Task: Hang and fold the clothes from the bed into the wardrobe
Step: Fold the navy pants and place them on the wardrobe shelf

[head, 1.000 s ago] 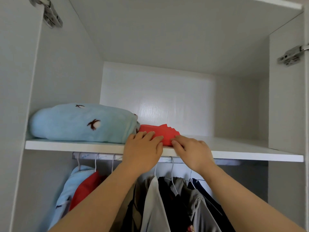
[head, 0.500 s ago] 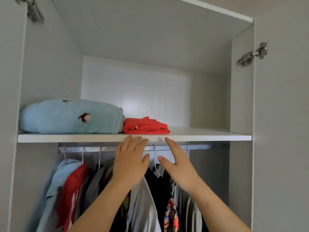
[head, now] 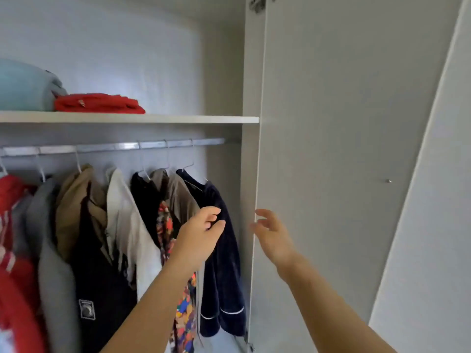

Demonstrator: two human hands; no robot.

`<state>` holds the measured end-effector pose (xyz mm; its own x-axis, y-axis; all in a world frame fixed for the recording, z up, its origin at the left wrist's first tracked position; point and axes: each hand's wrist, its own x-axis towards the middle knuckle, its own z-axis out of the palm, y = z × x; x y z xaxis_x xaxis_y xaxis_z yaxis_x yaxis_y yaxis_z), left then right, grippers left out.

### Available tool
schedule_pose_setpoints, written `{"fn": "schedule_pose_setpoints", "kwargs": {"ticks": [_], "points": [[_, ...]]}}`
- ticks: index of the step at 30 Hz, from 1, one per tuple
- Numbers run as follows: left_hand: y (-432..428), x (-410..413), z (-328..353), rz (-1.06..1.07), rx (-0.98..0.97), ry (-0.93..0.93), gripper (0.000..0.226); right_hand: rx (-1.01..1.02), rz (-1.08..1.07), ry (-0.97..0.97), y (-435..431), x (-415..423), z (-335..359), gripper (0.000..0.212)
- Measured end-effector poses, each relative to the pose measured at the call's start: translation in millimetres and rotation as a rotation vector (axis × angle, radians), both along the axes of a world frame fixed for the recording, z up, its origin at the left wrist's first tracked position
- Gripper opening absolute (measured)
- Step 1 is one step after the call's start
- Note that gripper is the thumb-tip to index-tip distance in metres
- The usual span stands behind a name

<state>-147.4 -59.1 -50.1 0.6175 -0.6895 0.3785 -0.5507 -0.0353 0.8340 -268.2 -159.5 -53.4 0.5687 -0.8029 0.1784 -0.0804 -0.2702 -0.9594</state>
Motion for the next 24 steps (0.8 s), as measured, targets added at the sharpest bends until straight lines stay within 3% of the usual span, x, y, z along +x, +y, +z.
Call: {"fn": "schedule_pose_setpoints", "kwargs": {"ticks": [7,17,24], "points": [[-61,-188,-78,-0.251,0.2,0.227,0.022,0.256,-0.32,0.069,-8,-209,-89,0.024],[-91,-448,-178,-0.78,0.59,0.227,0.016,0.562,-0.922,0.009,43,-465,-182,0.006],[-91,-618,-229,-1.177,0.791,0.145,0.008,0.734,-1.382,-0.057,111,-598,-231,0.008]]}}
